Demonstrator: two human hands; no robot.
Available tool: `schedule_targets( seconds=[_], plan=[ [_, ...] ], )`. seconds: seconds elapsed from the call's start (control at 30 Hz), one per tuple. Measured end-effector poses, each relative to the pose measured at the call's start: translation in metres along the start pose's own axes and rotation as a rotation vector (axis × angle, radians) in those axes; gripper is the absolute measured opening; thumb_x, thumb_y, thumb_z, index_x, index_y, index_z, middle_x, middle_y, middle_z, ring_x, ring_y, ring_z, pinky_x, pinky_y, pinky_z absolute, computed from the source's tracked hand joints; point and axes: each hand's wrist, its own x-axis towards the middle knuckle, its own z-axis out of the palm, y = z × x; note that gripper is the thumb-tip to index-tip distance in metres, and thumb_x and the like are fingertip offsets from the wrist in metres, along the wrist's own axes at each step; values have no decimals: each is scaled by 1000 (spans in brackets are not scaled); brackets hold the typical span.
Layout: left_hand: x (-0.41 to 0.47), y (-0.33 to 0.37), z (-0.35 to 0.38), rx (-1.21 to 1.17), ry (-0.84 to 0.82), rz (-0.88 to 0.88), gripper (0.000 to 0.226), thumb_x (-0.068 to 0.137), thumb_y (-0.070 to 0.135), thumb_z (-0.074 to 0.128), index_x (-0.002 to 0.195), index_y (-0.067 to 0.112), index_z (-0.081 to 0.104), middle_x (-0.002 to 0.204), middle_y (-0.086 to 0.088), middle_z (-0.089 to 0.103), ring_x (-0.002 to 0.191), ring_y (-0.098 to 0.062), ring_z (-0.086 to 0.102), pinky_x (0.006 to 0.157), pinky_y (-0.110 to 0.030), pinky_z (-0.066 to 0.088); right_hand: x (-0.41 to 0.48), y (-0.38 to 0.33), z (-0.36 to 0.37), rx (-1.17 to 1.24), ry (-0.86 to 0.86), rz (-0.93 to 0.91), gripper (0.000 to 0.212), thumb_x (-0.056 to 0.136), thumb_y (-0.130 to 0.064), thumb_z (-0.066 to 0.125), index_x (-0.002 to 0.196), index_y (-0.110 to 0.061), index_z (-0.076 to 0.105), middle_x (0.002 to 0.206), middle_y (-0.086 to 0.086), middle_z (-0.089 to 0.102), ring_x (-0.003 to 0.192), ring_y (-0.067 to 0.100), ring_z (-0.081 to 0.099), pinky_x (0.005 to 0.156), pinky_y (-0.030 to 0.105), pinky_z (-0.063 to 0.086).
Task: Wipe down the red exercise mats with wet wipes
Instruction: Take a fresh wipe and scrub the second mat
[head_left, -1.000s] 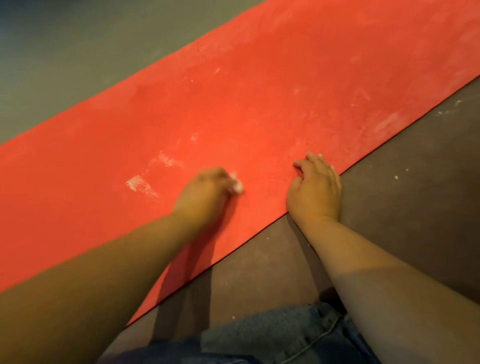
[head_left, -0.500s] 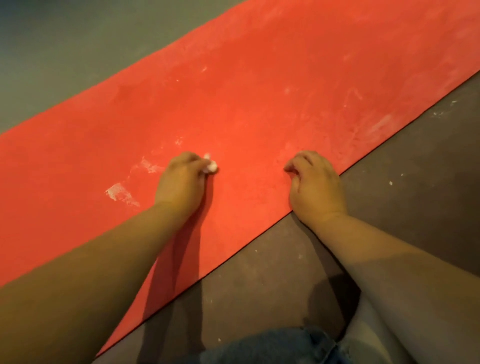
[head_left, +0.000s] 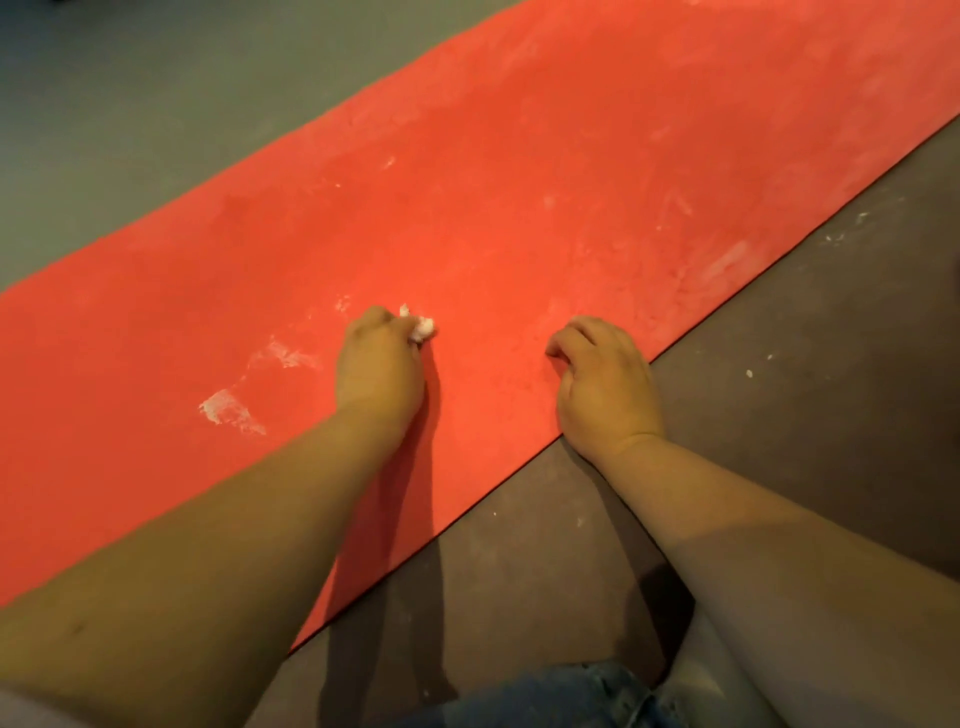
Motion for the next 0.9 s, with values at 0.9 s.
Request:
schedule_targets(
  seconds=[0.9],
  plan=[
    [-18, -56, -31, 101, 11, -11, 23, 95, 14, 53, 102, 8, 73, 96, -18, 60, 93, -39, 58, 77, -39, 43, 0, -2, 4, -43, 14, 23, 21, 77, 1, 52, 92, -13, 58, 102, 3, 54, 97, 25, 48, 83, 35, 38]
  ],
)
